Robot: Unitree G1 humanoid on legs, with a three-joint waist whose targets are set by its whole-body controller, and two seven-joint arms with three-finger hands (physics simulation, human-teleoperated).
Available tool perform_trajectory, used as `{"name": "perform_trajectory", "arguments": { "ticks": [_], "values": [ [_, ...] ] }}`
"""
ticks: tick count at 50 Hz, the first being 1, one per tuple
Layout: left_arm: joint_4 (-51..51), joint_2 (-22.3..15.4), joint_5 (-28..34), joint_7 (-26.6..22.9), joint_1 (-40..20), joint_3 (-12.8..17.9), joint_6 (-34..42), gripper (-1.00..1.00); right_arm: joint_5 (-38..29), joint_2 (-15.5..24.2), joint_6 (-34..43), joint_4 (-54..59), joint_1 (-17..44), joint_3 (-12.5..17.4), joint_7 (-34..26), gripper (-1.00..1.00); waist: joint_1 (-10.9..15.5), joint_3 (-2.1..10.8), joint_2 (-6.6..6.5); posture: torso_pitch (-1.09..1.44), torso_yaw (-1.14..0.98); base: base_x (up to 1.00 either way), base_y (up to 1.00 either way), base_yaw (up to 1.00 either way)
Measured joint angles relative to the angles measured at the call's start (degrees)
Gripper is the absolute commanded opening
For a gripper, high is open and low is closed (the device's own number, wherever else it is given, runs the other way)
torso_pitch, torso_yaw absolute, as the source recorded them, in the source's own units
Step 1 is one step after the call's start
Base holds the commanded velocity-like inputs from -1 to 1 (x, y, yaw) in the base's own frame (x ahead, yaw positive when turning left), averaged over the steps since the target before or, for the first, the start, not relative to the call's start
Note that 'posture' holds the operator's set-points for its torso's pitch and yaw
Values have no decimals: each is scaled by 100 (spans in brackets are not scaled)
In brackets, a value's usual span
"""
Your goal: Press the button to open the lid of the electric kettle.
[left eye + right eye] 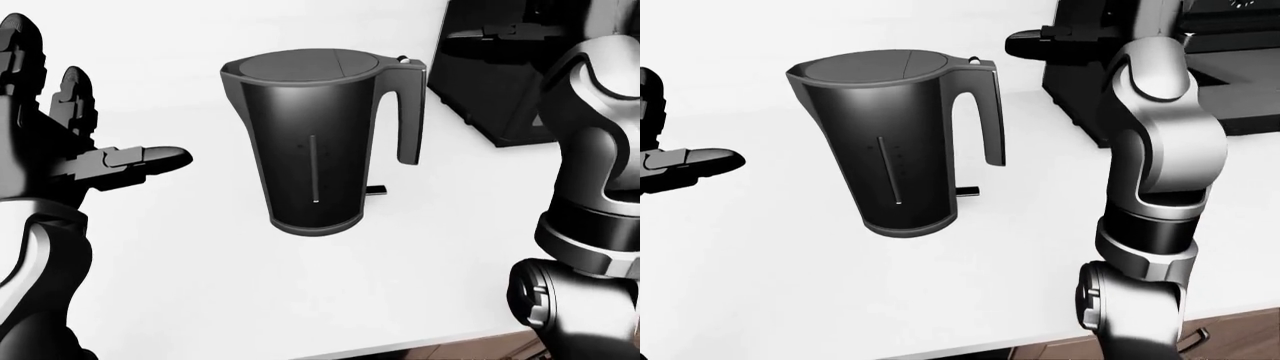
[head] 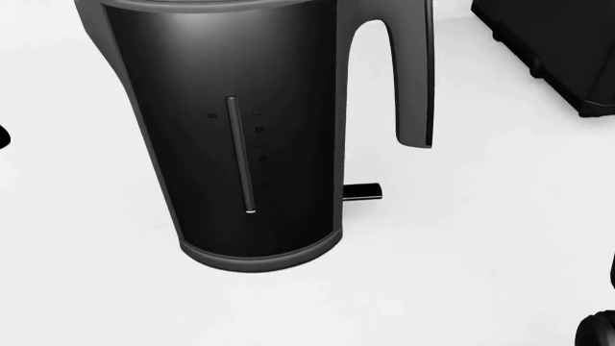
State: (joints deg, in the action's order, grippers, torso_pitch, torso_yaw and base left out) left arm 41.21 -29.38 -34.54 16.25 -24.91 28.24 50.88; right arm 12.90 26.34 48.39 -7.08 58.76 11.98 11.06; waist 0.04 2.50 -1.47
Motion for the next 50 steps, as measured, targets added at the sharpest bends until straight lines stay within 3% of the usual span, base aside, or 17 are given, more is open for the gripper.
{"name": "perform_trajectory", "arguments": {
  "ticks": [21, 50],
  "values": [
    [22, -24, -68, 21, 4, 57, 30, 100, -242, -317, 100, 102, 536, -194, -192, 100, -4, -18, -13, -15, 0, 0, 0, 0],
    [13, -19, -79, 25, 41, 34, -11, 100, -308, -527, -631, 1524, 759, -273, -276, 100, -22, -4, -62, -15, 0, 0, 0, 0]
  ]
}}
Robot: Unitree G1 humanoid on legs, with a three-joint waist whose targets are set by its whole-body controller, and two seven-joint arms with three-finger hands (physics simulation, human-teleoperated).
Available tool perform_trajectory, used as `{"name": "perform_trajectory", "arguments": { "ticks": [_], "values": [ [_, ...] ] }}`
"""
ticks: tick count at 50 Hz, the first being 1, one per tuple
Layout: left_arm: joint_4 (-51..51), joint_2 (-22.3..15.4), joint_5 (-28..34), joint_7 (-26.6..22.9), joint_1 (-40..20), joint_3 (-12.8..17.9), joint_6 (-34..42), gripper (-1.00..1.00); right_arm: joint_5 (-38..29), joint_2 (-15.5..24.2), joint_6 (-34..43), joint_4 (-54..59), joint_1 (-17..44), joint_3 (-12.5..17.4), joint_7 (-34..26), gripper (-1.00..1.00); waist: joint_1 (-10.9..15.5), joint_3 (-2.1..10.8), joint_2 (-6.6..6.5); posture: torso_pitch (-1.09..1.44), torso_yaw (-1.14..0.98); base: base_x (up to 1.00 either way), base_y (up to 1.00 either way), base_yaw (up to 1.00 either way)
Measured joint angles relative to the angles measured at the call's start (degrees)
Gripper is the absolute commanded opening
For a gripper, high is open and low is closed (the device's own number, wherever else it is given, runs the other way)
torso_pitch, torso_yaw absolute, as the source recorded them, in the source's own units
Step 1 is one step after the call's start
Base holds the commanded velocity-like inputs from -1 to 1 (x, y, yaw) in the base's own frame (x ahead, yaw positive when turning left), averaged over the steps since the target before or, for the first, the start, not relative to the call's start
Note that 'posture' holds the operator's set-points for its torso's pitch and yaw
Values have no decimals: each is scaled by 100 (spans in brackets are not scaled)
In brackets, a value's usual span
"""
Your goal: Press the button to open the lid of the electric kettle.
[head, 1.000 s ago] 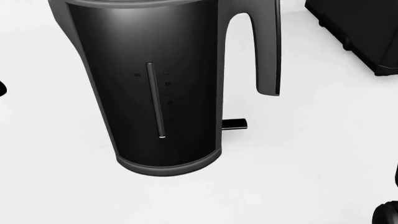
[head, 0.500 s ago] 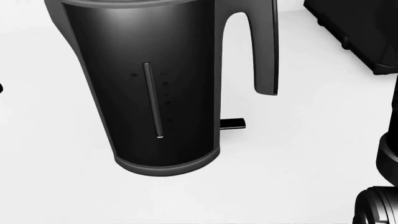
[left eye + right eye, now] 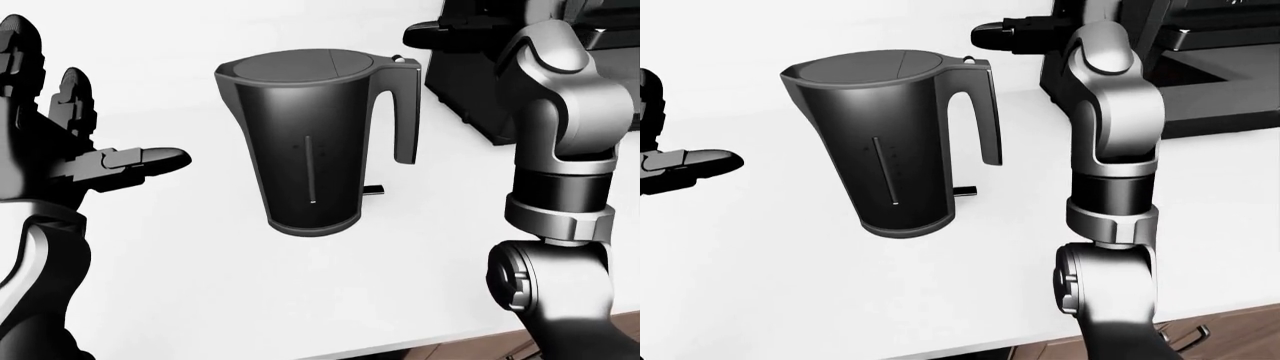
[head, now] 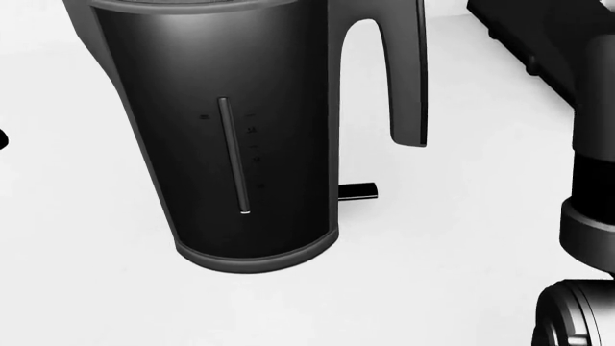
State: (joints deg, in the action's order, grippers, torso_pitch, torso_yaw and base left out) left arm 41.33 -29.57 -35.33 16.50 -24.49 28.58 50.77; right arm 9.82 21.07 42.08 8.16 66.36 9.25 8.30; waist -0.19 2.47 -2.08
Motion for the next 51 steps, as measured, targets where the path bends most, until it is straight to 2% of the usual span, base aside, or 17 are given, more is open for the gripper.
{"name": "perform_trajectory", "arguments": {
  "ticks": [28, 51],
  "values": [
    [-22, -33, -47, 25, -24, 10, -7, 100, -125, -302, -93, 112, 47, -149, -70, 100, -8, 5, -17, -15, 0, 0, 0, 0],
    [10, -54, -99, 56, -22, 17, 7, 100, -151, -318, 3, -192, -134, -131, -139, 100, -1, 8, -9, -15, 0, 0, 0, 0]
  ]
}}
